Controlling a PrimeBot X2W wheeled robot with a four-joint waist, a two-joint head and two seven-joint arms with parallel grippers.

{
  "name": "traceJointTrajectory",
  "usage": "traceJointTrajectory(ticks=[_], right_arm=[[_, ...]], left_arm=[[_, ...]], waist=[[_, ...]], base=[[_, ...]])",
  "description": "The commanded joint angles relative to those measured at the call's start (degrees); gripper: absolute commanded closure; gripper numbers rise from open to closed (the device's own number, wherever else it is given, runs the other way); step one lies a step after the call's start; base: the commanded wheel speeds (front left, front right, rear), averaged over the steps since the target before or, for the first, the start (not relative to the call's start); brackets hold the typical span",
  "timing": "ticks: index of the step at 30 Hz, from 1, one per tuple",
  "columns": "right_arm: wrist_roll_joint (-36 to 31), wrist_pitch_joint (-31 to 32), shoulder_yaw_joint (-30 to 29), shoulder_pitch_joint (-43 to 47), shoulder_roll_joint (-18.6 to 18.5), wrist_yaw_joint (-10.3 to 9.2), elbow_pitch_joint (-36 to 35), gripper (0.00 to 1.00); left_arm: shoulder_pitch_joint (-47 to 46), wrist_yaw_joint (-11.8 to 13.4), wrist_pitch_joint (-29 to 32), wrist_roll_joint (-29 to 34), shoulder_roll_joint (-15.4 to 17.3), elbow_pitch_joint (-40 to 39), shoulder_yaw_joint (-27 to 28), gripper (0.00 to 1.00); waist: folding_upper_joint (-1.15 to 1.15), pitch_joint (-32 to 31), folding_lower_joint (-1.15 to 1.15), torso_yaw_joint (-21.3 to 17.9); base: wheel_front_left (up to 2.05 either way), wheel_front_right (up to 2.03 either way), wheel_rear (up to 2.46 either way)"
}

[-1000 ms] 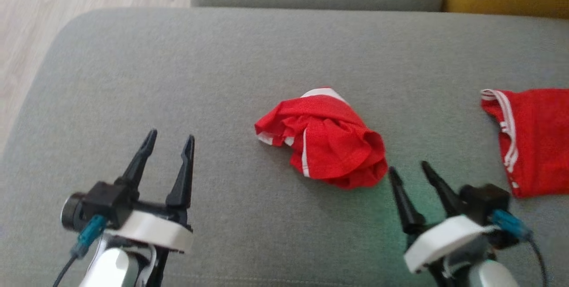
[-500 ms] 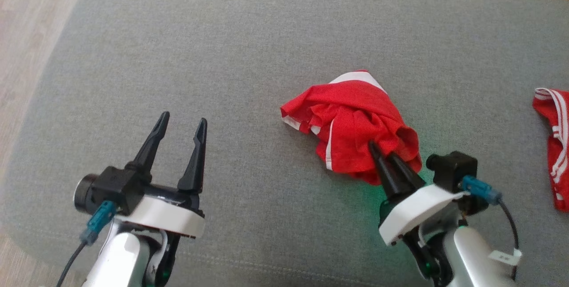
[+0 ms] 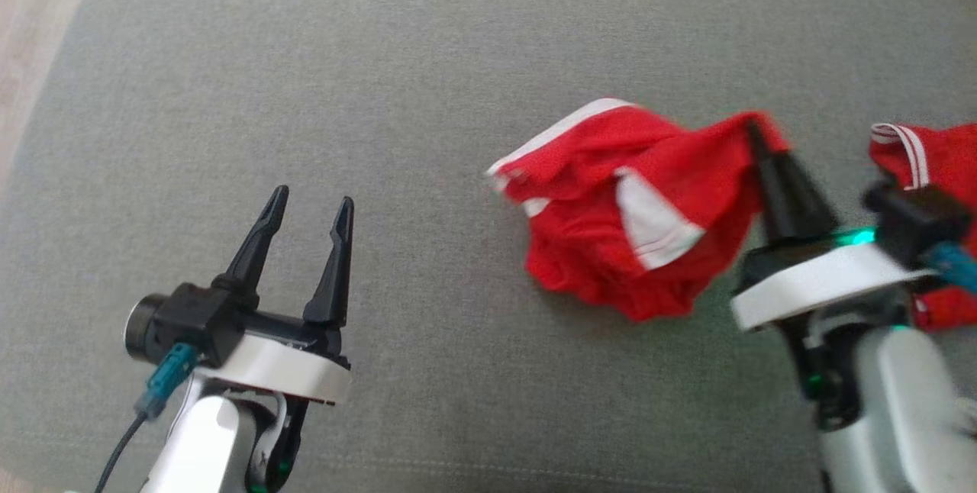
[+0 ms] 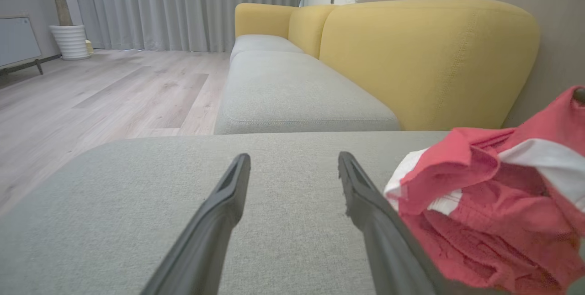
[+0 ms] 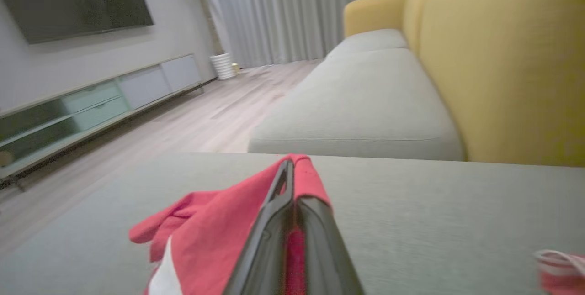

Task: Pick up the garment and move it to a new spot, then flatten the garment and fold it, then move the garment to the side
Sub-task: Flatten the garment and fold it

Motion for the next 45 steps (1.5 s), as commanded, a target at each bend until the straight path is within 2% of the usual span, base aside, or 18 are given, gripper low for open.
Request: traceJointTrajectory(ticks=[1, 5, 8, 14, 15, 16, 17, 23, 26, 36, 45], right_arm=[[-1.0, 0.4, -1.8, -2.2, -0.1, 0.37, -2.3, 1.0], [-1.6, 1.4, -9.0, -0.8, -0.1, 0.37, -0.7, 1.0], [-0.8, 3.0, -14.0, 1.1, -0.1, 0.37, 3.2, 1.0], [1.6, 3.0, -16.2, 2.6, -0.1, 0.37, 11.7, 1.0], [1.8, 2.7, -16.1, 2.6, -0.1, 0.37, 12.9, 0.85], [1.9, 2.4, -15.9, 2.5, -0.1, 0.37, 14.0, 0.35], [2.0, 2.0, -15.5, 2.4, -0.1, 0.37, 14.9, 0.0], [1.2, -0.5, -13.2, 2.8, -0.1, 0.37, 14.9, 0.0], [-0.4, -1.2, -12.6, 4.8, -0.1, 0.37, 11.2, 0.0], [-3.3, 0.2, -10.0, 11.5, -0.1, 0.37, -7.5, 0.0], [-3.7, 1.2, -6.2, 14.0, -0.1, 0.37, -11.5, 0.0]], left_arm=[[-2.7, -0.3, -0.7, 0.9, 0.5, -1.8, 2.6, 0.0], [-2.9, -0.8, -0.7, 1.3, 0.0, -1.7, 2.8, 0.0], [-3.1, -1.3, -0.7, 1.6, -0.3, -1.7, 3.1, 0.0], [-3.3, -2.1, -0.7, 2.1, -0.8, -1.4, 3.7, 0.0], [-3.3, -2.1, -0.7, 2.2, -0.9, -1.4, 3.8, 0.0], [-3.3, -2.3, -0.7, 2.3, -1.0, -1.3, 3.9, 0.0], [-3.3, -2.4, -0.7, 2.4, -1.1, -1.1, 3.9, 0.0], [-2.9, -2.8, -0.7, 2.9, -1.3, -0.5, 4.2, 0.0], [-2.2, -2.7, -0.7, 3.2, -1.4, -0.1, 4.4, 0.0], [0.3, -1.8, -0.7, 3.8, -1.1, 0.4, 5.0, 0.0], [2.8, -0.9, 0.4, 3.8, -0.5, -0.1, 4.5, 0.0]], waist=[[0.0, 0.2, 0.0, -0.6], [0.0, 0.7, 0.0, -1.0], [0.0, 1.2, 0.0, -1.1], [0.0, 2.0, 0.0, -1.3], [0.0, 2.0, 0.0, -1.4], [0.0, 1.9, 0.0, -1.4], [0.0, 1.9, 0.0, -1.5], [0.0, 0.9, 0.0, -1.8], [0.0, -0.2, 0.0, -2.0], [0.0, -3.6, 0.0, -3.5], [0.0, -6.0, 0.0, -3.6]], base=[[0.0, 0.0, 0.0], [0.0, 0.0, 0.0], [0.0, 0.0, 0.0], [0.0, 0.0, 0.0], [0.0, 0.0, 0.0], [0.0, 0.0, 0.0], [0.0, 0.0, 0.0], [0.0, 0.0, 0.0], [0.0, 0.0, 0.0], [0.0, 0.0, 0.0], [0.0, 0.0, 0.0]])
